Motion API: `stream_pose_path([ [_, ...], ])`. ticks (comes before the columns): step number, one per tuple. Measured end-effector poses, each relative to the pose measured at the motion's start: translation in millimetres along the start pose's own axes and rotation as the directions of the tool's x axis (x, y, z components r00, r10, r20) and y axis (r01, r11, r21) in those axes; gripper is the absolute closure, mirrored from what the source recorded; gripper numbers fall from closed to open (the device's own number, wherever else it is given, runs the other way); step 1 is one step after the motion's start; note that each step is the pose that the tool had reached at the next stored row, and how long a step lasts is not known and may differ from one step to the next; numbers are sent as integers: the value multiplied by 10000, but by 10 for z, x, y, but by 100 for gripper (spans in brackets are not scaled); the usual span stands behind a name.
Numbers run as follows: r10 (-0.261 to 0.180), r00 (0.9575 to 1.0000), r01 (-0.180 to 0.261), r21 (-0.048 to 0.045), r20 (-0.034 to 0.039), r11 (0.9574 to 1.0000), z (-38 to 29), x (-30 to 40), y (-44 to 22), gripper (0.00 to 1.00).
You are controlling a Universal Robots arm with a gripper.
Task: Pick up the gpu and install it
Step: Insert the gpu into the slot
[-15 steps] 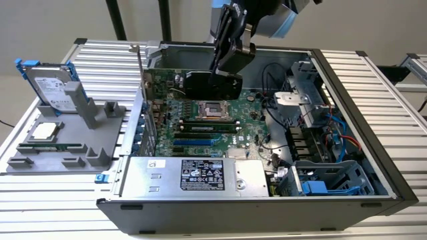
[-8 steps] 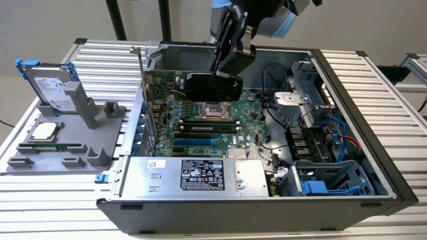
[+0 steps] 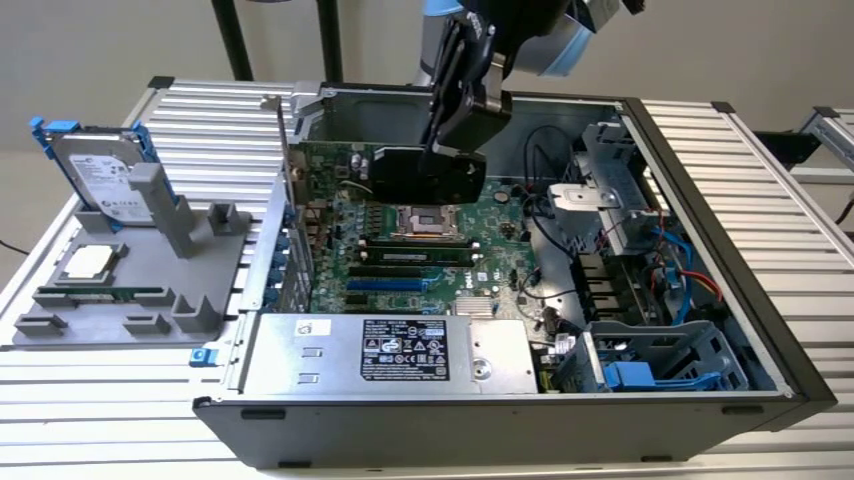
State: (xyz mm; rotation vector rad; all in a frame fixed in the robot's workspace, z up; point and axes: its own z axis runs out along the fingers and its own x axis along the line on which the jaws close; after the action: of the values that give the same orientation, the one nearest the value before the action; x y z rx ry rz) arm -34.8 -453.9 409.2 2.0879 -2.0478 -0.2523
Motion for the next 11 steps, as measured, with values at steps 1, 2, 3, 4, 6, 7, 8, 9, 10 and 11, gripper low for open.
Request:
stream_pose_path([
  [1,5,10000,-5,-1,-21,10000,5,0,-2,100],
  [2,10,10000,-10,-2,-44,10000,13,0,-4,100],
  [3,16,10000,-16,-2,-62,10000,22,0,-6,100],
  [4,22,10000,-22,-2,-81,10000,33,-1,-9,100],
  [6,36,9999,-36,-12,-136,10000,51,-2,-14,100],
  [7,43,9999,-44,-16,-161,10000,61,-2,-17,100],
  [8,50,9998,-50,-18,-184,10000,72,-2,-20,100],
  [9,55,9998,-56,-19,-204,10000,81,-2,-23,100],
  [10,61,9997,-61,-19,-224,10000,91,-3,-25,100],
  [11,65,9997,-66,-19,-242,10000,99,-3,-28,100],
])
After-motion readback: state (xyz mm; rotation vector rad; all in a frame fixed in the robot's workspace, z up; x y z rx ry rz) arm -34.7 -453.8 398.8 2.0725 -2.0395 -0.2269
